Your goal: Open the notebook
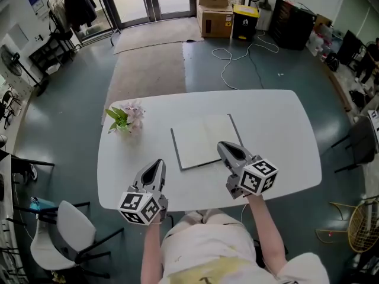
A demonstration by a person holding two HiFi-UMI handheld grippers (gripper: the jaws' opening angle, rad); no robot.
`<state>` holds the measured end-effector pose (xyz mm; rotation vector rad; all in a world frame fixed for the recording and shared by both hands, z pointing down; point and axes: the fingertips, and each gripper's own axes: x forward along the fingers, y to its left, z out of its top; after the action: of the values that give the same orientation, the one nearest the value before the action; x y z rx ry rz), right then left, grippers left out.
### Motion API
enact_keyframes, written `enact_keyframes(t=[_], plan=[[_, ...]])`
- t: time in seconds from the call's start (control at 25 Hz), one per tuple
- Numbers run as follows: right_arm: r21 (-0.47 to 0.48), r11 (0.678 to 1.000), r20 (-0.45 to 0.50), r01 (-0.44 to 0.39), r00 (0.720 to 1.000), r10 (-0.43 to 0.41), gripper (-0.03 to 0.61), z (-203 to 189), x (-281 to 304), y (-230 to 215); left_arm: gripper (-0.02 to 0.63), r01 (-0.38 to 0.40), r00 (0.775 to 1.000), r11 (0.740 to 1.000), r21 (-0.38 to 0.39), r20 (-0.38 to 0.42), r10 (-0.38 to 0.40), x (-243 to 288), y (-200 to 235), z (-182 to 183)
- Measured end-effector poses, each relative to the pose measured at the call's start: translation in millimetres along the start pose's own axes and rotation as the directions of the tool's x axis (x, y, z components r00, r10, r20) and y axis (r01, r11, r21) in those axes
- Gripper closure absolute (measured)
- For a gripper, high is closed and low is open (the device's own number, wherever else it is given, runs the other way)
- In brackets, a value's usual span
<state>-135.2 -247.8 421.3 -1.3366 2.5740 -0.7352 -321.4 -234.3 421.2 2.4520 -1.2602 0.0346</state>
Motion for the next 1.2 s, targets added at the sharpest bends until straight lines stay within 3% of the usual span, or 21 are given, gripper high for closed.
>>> enact_keyframes(t=[0.52, 1.2], plan=[[-0.027, 0.996, 0.11, 0.085, 0.991, -0.081, 0.572, 25, -23, -11, 0.615, -0.064, 0.995, 0.997, 0.042, 0.084, 0.06, -11, 2, 25], [-0.088, 0.987, 0.139, 0.138, 0.982, -0.125, 0.572, 33, -30, -14, 0.615, -0.163, 0.983, 0.986, 0.039, 0.09, 0.159, -29, 20, 29]])
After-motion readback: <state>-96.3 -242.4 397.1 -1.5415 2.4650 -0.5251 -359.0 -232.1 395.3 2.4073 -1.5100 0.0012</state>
